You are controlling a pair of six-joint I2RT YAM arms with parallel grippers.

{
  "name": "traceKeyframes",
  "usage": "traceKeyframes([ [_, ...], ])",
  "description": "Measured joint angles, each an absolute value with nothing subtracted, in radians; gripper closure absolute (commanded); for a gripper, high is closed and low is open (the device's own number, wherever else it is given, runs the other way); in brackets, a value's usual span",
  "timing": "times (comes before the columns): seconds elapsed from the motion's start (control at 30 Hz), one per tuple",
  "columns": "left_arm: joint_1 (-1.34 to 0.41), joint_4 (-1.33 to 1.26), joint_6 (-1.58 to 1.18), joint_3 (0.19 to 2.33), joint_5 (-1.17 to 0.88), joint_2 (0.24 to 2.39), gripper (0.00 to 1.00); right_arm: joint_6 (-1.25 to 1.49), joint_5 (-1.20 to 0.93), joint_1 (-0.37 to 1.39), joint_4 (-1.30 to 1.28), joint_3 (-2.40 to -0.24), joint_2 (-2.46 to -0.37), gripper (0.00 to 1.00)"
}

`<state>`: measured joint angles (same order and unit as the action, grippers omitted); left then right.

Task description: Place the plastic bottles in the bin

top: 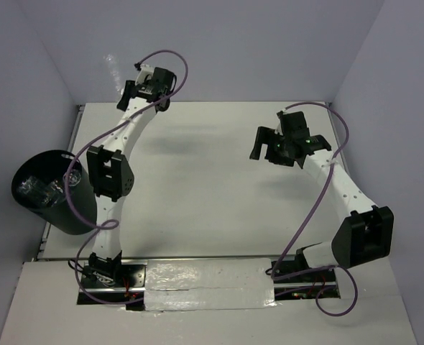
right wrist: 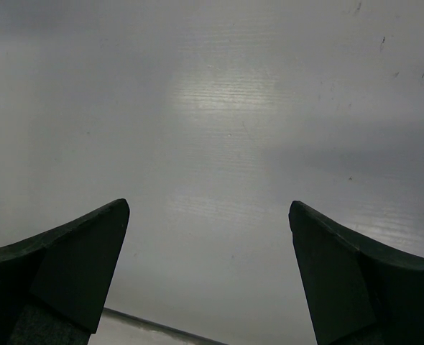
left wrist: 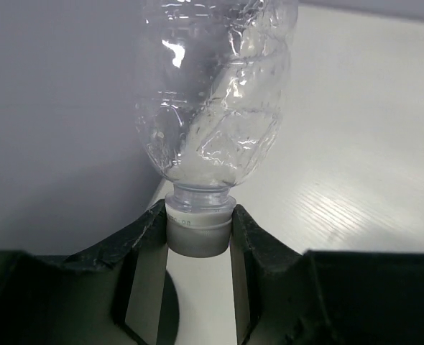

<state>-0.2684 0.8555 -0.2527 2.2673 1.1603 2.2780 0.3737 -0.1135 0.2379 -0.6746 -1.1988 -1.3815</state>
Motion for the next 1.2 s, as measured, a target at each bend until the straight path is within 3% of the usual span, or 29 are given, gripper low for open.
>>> traceKeyframes([
  [0.27,-0.407,1.065,-0.463,2.231,1.070,1.942,1.00,0.374,-0.113,0.245,-0.675,-1.199,-1.313,0.00],
  [0.67,-0.396,1.333,-0.887,1.638,1.097,1.333,1.00,0.376,-0.121,0.264,-0.674,-1.185,-1.248,0.00],
  [1.2,-0.233,1.351,-1.183,1.293,1.119,1.164,1.00,0.376,-0.121,0.287,-0.674,-1.185,-1.248,0.00],
])
